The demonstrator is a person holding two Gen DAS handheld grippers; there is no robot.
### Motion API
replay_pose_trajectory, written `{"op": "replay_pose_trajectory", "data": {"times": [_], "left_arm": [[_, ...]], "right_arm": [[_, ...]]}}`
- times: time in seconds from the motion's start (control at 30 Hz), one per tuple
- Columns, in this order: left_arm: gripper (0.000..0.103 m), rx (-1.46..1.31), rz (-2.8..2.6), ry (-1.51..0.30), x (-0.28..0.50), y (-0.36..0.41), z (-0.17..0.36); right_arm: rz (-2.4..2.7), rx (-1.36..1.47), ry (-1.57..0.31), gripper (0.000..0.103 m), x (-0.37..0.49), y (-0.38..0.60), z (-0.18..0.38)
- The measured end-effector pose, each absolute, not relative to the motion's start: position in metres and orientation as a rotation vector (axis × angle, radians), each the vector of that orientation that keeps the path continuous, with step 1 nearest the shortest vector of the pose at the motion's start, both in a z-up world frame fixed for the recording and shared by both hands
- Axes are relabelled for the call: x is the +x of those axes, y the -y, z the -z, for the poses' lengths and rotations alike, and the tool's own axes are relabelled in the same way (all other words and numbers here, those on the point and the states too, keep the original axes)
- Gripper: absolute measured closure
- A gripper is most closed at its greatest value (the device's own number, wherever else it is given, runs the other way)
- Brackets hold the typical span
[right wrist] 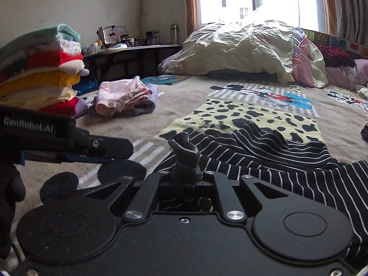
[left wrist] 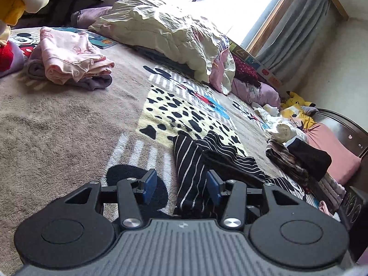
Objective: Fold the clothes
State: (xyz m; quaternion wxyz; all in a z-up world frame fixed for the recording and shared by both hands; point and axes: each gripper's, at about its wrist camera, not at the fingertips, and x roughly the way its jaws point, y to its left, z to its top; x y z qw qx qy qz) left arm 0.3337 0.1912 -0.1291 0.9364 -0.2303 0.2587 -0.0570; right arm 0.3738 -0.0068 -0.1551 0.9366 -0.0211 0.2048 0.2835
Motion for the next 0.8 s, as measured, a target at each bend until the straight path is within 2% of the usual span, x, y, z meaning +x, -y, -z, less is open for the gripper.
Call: {"op": "replay_pose_trajectory", "data": {"times": [0.07, 0.13, 0.2, 0.27, 0.57, 0.7, 0.8], "left_arm": [[0.056, -0.468, 0.121, -0.532, 0.334, -0.190, 0.128], [0.056, -0.462, 0.121, -0.535, 0.335, -0.188, 0.130], [0.056, -0.456, 0.124, -0.528, 0.334, -0.187, 0.130], [0.056, -0.451, 0.127, -0.518, 0.333, -0.185, 0.129], [0.056, -0.391, 0.228, -0.480, 0.334, -0.161, 0.123], [0.056, -0.173, 0.393, -0.492, 0.341, -0.123, 0.122], [0.056, -0.131, 0.308, -0.638, 0.364, -0.119, 0.142]], "right_arm": [[-0.575, -0.039, -0.425, 0.096, 0.374, 0.008, 0.154], [-0.576, -0.031, -0.481, 0.091, 0.380, 0.007, 0.155], [-0.581, -0.033, -0.494, 0.069, 0.379, 0.006, 0.155], [-0.611, -0.060, -0.484, 0.054, 0.368, 0.005, 0.152], [-0.544, -0.099, -0.426, 0.055, 0.303, 0.082, 0.135], [-0.452, -0.018, -0.406, 0.056, 0.312, 0.135, 0.138], [-0.408, -0.002, -0.357, 0.057, 0.334, 0.156, 0.140]]}}
